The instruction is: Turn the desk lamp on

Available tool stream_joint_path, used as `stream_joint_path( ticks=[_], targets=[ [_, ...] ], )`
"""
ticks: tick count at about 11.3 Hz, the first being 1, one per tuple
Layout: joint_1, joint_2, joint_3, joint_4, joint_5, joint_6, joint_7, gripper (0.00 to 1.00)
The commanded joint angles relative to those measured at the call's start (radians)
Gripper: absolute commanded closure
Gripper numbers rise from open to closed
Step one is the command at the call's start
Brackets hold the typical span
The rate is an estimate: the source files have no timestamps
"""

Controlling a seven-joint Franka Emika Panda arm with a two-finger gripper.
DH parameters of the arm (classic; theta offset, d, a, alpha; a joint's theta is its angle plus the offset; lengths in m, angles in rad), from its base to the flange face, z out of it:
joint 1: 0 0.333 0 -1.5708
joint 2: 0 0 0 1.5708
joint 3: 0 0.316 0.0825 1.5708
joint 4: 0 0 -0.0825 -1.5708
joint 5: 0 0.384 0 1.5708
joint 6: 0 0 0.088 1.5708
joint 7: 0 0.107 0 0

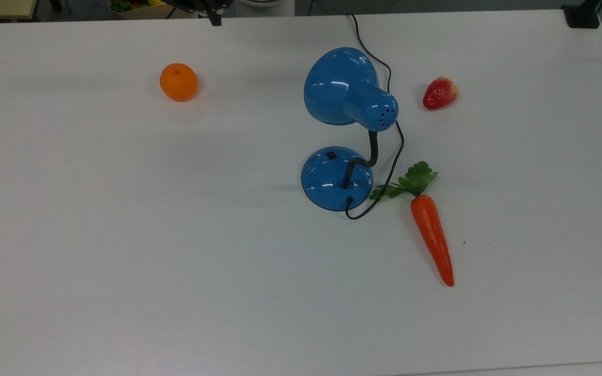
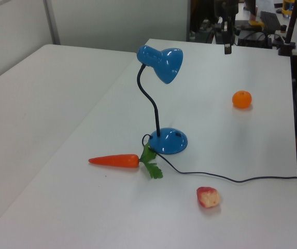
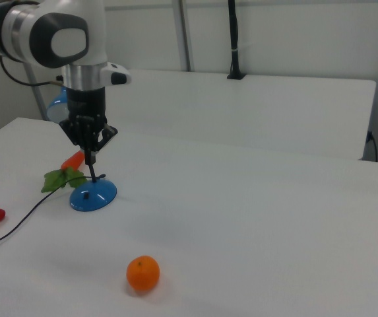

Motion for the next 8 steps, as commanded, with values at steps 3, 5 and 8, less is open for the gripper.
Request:
stream_joint_path(
  ticks=[3,5,8],
  targets=[
    [0.156,-0.251,-0.016,-0.364,0.003,0.297,-0.060,1.00],
    [0.205,-0.260,-0.041,-0.439,0.082,0.429,-0.131,1.00],
    [0.281,-0.247,-0.098,-0.501,0.216,0.588,-0.237,1.00]
  ],
)
